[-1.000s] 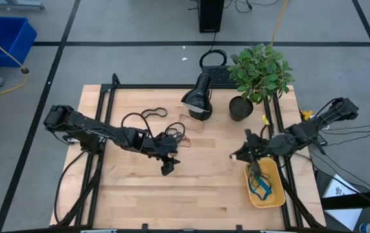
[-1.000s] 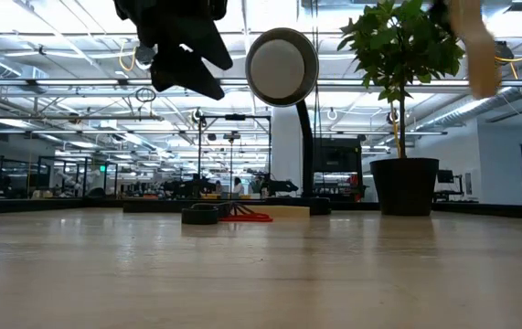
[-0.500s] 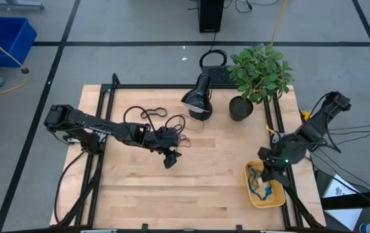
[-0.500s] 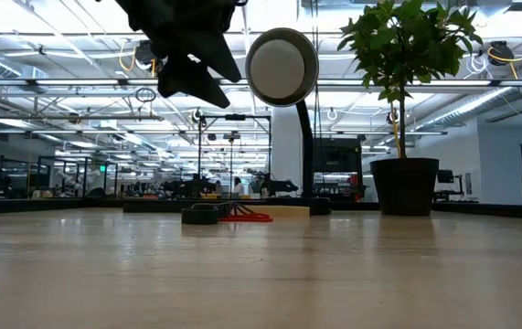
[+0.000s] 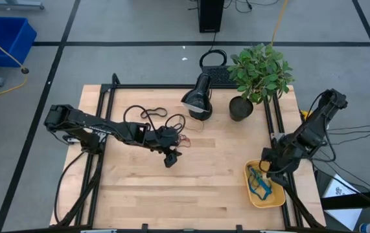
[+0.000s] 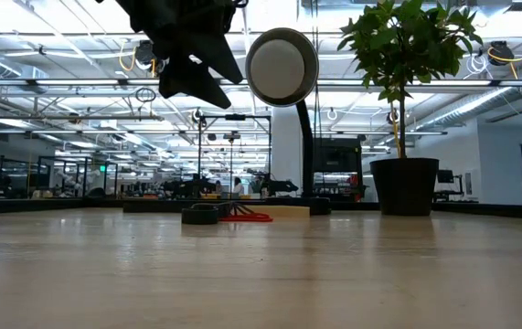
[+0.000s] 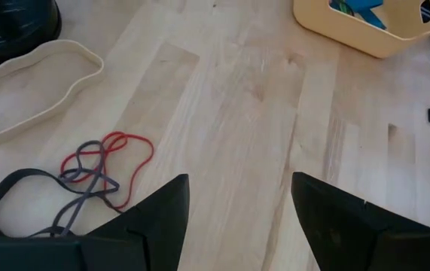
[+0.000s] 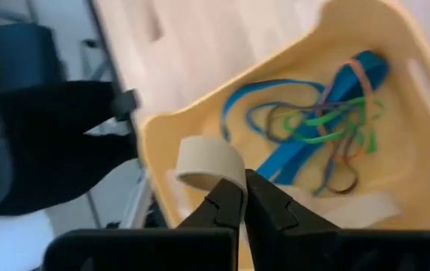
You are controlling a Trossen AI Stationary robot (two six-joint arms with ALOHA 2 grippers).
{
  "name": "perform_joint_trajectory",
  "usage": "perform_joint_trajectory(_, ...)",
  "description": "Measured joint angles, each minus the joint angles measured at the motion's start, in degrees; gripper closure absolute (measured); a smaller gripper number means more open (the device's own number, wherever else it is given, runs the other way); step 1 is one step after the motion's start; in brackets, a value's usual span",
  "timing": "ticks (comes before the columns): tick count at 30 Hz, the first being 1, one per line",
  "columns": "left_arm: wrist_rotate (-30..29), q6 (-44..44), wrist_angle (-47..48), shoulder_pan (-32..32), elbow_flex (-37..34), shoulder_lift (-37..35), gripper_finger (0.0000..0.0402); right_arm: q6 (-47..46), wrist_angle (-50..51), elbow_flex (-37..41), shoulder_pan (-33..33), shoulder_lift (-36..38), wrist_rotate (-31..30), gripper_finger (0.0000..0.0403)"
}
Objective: Pick and place rubber bands into bin
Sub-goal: Put the brown rubber band into the yellow bin, then put the black rubber band into the yellow bin
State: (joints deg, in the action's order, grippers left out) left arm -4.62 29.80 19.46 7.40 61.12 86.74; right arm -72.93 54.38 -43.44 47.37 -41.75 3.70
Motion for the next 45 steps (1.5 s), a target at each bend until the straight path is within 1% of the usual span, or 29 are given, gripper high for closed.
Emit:
perform_joint_trajectory(3,0.0,0.0,0.0,0.0,0.0,0.0,0.016,-2.3,-0.1,2.0,0.0,-0.8,-2.0,0.0403)
perform_joint_trajectory(9,0.0,0.1,0.0,0.0,0.0,0.0,0.016,-6.4,-0.4,8.1,0.0,-2.7,-2.4,0.0403)
perform_joint_trajectory(12,0.0,0.1,0.0,0.0,0.0,0.0,0.016,-8.3,-2.3,11.8,0.0,-3.4,-2.2,0.0403)
perform_joint_trajectory(16,0.0,0.1,0.0,0.0,0.0,0.0,0.016,-8.9,-7.9,15.9,0.0,-3.4,-2.2,0.0402)
perform_joint_trajectory(20,0.0,0.1,0.0,0.0,0.0,0.0,0.016,-8.9,-11.8,18.2,0.0,-3.4,-2.2,0.0402)
perform_joint_trajectory(25,0.0,0.1,0.0,0.0,0.0,0.0,0.016,-8.9,-13.2,19.1,0.0,-3.4,-1.1,0.0399)
perform_joint_trajectory(31,0.0,0.1,0.0,0.0,0.0,0.0,0.016,-8.9,-13.6,19.1,0.0,-3.4,-0.7,0.0374)
perform_joint_trajectory(39,0.0,0.1,0.0,0.0,0.0,0.0,0.016,-7.3,-13.4,18.9,0.0,-3.4,-0.7,0.031)
perform_joint_trajectory(45,0.0,0.0,0.0,0.0,0.0,0.0,0.016,-5.8,-13.2,15.7,0.0,-3.4,-0.7,0.0279)
